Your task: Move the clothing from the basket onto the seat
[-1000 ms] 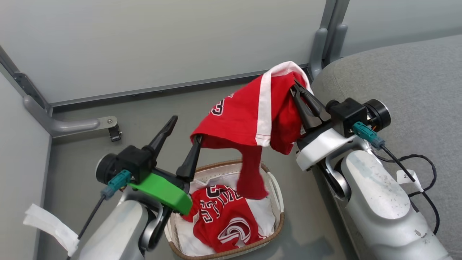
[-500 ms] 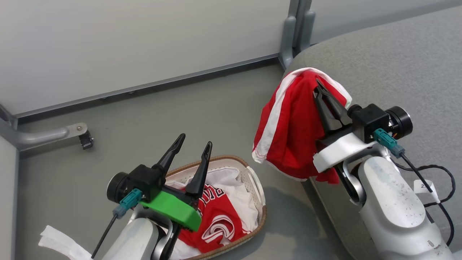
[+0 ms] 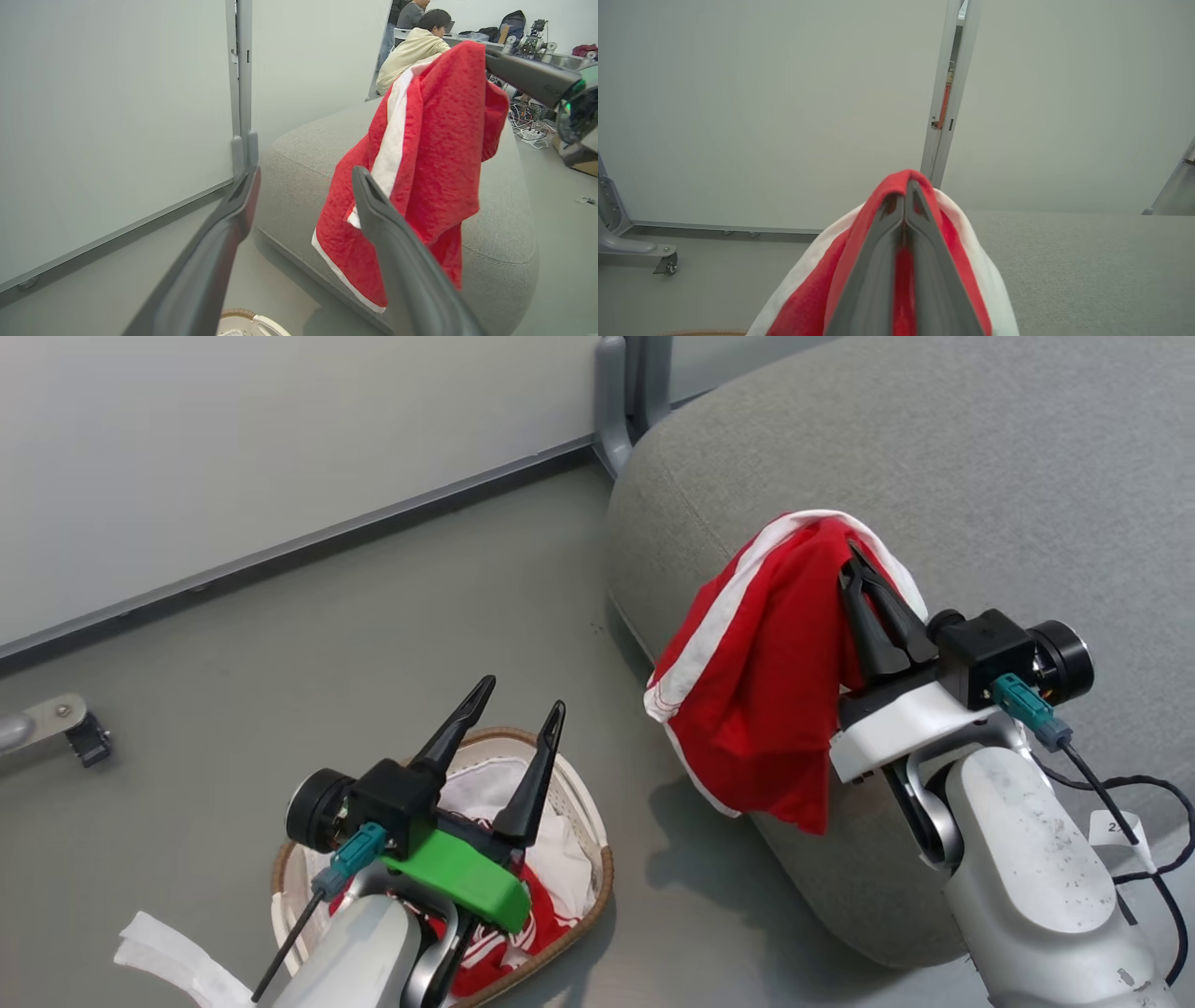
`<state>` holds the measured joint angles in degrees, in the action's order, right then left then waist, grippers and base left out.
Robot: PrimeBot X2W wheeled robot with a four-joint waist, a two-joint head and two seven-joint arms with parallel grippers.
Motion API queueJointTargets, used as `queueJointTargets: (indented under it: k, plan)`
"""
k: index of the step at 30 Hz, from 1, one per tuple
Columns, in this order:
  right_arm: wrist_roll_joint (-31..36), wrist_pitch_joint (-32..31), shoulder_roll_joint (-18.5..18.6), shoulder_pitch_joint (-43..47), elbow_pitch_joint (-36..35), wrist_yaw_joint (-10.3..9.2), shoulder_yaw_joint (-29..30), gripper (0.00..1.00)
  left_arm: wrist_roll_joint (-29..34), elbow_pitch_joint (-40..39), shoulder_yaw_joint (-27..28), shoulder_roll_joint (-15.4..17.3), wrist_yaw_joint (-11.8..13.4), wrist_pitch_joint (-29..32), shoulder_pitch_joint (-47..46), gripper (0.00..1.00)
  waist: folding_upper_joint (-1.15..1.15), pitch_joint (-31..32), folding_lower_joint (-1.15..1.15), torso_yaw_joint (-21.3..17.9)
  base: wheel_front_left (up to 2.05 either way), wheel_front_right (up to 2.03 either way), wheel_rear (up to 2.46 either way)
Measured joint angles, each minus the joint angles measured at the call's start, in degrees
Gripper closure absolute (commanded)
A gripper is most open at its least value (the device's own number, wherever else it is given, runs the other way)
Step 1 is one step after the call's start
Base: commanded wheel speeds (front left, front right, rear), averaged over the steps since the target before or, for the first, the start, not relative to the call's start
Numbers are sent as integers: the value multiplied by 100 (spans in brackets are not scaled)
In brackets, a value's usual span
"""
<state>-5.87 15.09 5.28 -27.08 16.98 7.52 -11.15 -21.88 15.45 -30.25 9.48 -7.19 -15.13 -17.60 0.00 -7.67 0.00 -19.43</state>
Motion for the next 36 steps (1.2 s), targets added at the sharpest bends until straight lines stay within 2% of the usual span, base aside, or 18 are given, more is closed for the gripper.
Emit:
queueJointTargets:
  k: [8, 15, 22, 29, 32, 36]
  plan:
    - [77, 0, 3, -238, 276, 0, 236, 100, 113, -15, -169, 20, -13, 0, -187, 0, 0, -405, 0, -273, 0, 0, 0]
    - [298, -1, 318, -1254, 753, 1, 638, 100, 127, -38, -349, 131, -19, 0, -368, 0, 0, -775, 0, -226, 0, 0, 0]
    - [527, -62, 1034, -2766, 1333, 1, 1213, 100, 146, -65, -469, 172, -19, 0, -502, 0, 0, -1053, 0, 171, 0, 0, 0]
    - [934, -311, 2073, -3675, 1712, 1, 1978, 100, 193, -142, -563, 133, -20, 0, -675, 0, 0, -1363, 0, 763, 0, 0, 0]
    - [1045, -400, 2181, -3652, 1978, 1, 2215, 100, 230, -171, -557, 138, -20, 0, -706, 0, 0, -1531, 0, 1016, 0, 0, 0]
    - [1198, -467, 2128, -3330, 2527, 1, 2573, 100, 287, -194, -575, 148, -20, 0, -767, 0, 0, -1832, 1, 1271, 0, 0, 0]
